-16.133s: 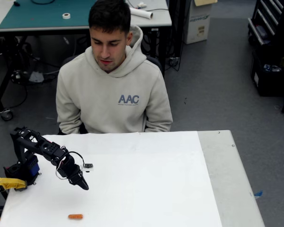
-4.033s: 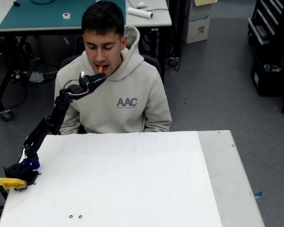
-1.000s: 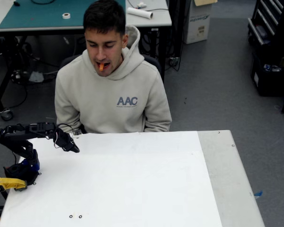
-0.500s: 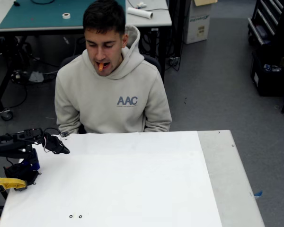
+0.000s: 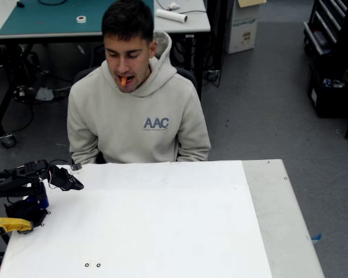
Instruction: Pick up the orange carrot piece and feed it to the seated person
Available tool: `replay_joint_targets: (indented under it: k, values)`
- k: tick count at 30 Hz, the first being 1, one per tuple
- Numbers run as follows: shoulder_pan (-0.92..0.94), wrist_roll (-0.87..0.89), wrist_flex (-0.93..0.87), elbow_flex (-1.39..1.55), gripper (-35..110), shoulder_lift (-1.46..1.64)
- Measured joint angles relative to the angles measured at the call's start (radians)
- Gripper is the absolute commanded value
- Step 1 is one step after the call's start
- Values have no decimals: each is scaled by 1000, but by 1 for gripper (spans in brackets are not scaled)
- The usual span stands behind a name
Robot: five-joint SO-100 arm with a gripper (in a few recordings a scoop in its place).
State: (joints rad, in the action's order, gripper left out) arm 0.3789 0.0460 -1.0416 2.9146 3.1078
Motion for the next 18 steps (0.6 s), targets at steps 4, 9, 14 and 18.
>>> replay_joint_targets:
  k: [4,9,14,18]
  values:
    - [-43,3,-2,0,-3,57]
    - [-149,3,-2,0,-3,106]
    - [-268,3,-2,0,-3,112]
    - [-328,3,-2,28,-3,112]
